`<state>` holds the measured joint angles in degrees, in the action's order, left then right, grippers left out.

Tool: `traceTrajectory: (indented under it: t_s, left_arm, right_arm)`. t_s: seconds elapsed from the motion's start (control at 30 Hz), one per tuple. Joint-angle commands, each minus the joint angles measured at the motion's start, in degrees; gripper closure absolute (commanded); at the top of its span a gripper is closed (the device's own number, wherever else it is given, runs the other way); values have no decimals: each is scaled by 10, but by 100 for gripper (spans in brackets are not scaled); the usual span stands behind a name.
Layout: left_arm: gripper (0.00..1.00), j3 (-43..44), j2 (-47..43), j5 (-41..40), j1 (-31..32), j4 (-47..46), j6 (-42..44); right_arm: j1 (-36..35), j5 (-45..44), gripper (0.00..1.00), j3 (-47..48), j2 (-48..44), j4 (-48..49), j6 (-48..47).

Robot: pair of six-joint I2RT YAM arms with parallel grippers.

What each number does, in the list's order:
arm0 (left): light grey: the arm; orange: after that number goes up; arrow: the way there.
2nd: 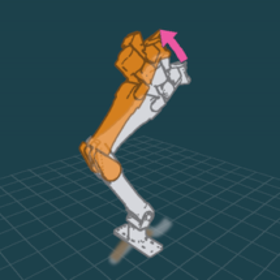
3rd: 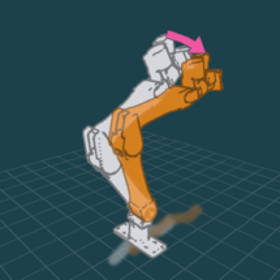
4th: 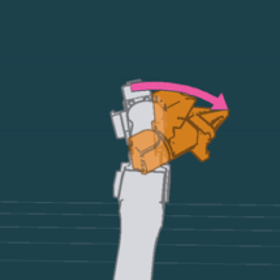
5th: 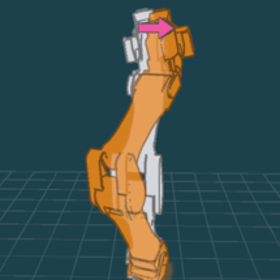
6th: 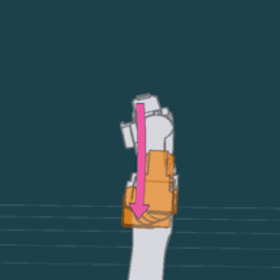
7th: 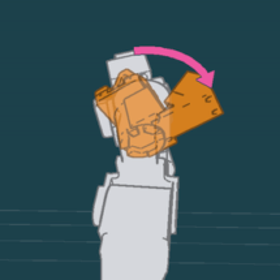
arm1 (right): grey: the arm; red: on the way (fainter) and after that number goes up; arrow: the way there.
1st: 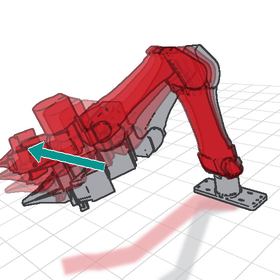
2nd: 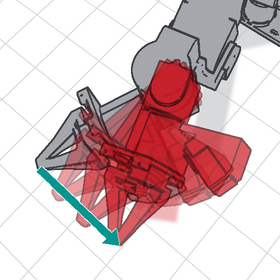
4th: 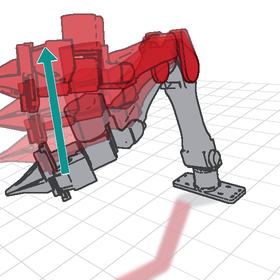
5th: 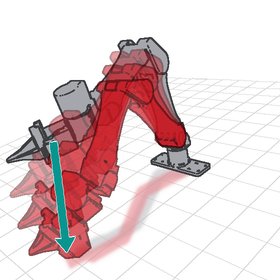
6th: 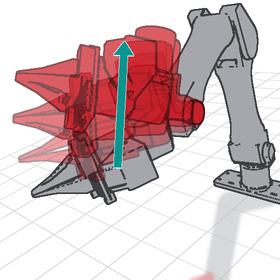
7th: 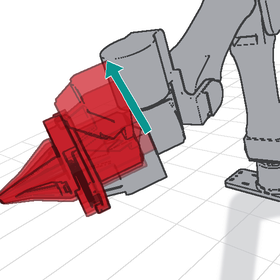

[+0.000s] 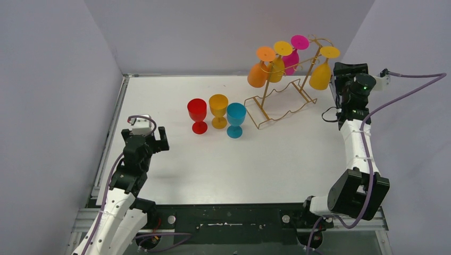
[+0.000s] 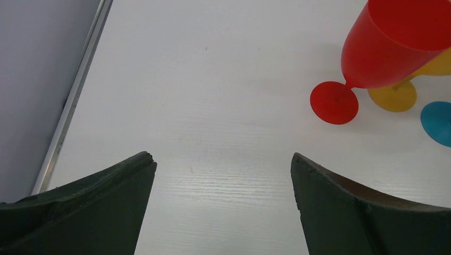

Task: Take the wine glass off the wine glass rack
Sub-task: Pick up the wine glass from the wine rack.

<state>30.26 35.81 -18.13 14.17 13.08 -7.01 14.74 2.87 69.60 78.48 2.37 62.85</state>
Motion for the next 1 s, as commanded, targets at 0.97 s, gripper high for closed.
traceTrajectory:
  t_s: [0.97]
  left_arm:
    - [3,10,-3,37,-7,-24,10]
  right_arm:
    - [31,112,51,39,54,125,52]
